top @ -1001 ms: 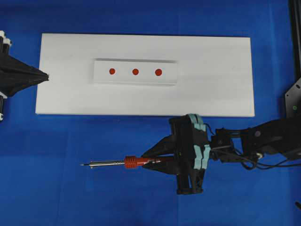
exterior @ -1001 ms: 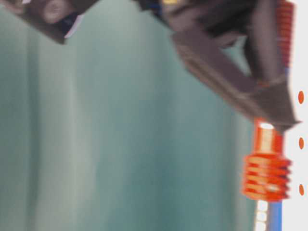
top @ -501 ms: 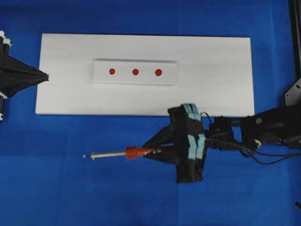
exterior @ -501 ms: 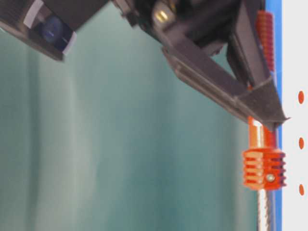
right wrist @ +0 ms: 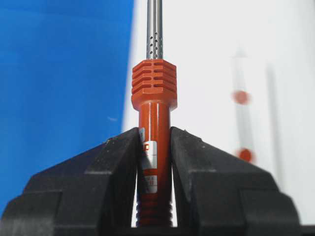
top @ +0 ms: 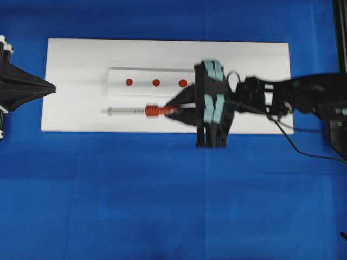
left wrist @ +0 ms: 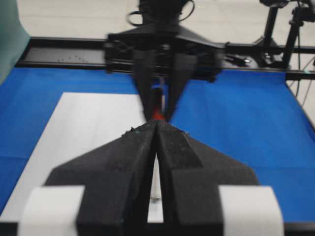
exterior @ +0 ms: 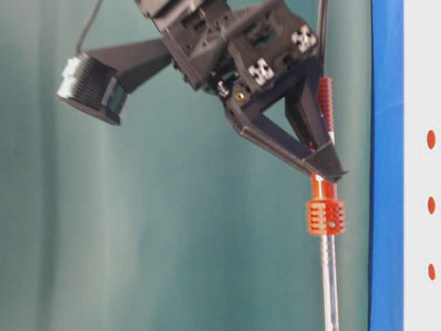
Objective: Touch the tip of the soldering iron to the mark.
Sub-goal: 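Lift the soldering iron and carry it over the white board, then tilt the iron tip down onto the leftmost red dot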
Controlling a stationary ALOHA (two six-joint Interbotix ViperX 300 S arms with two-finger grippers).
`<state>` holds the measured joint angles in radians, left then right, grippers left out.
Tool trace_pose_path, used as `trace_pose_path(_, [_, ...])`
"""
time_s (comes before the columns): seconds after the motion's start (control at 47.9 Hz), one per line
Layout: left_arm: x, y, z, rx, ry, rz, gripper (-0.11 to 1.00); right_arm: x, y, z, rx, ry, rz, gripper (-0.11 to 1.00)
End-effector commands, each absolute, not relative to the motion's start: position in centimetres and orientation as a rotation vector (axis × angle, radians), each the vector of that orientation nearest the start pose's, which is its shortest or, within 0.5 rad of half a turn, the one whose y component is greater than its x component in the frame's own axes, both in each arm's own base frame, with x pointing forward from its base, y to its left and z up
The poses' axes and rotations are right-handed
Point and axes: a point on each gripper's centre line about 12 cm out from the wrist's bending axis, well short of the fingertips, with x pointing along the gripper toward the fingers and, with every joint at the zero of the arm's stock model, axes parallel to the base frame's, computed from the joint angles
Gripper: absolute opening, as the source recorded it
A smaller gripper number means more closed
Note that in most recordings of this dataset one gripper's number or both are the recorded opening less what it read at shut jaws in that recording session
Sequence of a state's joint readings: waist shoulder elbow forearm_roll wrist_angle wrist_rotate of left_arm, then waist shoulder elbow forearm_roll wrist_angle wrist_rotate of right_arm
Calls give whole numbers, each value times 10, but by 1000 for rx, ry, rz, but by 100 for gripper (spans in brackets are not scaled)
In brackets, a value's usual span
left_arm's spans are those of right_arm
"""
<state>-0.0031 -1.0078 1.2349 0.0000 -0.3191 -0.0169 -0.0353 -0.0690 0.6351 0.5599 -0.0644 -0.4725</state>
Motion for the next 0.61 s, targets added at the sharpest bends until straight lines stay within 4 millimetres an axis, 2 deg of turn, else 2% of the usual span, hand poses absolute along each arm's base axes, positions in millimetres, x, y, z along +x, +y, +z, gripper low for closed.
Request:
trace_pose_path(0.0, [189, -1, 285, -17, -107, -6, 0, 398, -37, 234, 72, 463, -118, 6])
trace_pose_path(0.334, [190, -1, 284, -17, -103, -6, 0, 394, -87, 242, 24, 503, -184, 6])
trace_pose_path(0.584, [190, -1, 284, -17, -103, -6, 0, 393, -95, 244, 11, 513, -191, 6])
